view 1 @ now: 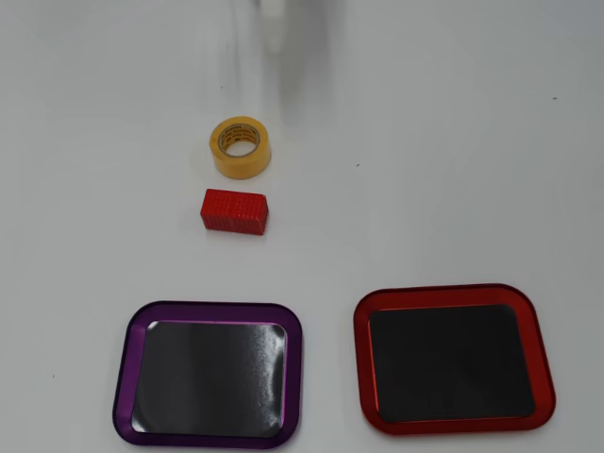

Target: Grasp a tape and put it in the right purple dish.

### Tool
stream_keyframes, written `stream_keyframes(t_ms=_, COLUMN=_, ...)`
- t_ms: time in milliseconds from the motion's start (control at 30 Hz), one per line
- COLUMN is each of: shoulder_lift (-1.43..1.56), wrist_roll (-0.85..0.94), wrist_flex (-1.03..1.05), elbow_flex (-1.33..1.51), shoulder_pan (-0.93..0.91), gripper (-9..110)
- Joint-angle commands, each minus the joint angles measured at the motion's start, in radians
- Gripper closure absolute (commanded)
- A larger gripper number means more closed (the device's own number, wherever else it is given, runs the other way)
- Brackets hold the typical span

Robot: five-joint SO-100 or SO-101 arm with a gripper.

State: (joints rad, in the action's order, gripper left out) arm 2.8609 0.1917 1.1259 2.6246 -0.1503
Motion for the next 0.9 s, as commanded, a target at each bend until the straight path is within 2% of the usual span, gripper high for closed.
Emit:
stream_keyframes(t_ms=0, shoulder_lift=-0.308, wrist_roll=0.014, wrist_flex=0.002, elbow_flex=-0.210, shoulder_pan=-0.003, gripper=95)
stream_keyframes(t_ms=133, shoulder_lift=-0.571, wrist_roll=0.023, wrist_flex=0.057, elbow_flex=-0.356, shoulder_pan=-0.003, gripper=95)
stream_keyframes(t_ms=267, shoulder_lift=-0.709, wrist_roll=0.015, wrist_flex=0.049, elbow_flex=-0.433, shoulder_pan=-0.006, gripper=96)
stream_keyframes(t_ms=533, shoulder_lift=-0.744, wrist_roll=0.021, wrist_flex=0.003, elbow_flex=-0.541, shoulder_pan=-0.074, gripper=95)
stream_keyframes(t_ms=867, shoulder_lift=-0.753, wrist_roll=0.029, wrist_flex=-0.064, elbow_flex=-0.491, shoulder_pan=-0.115, gripper=88)
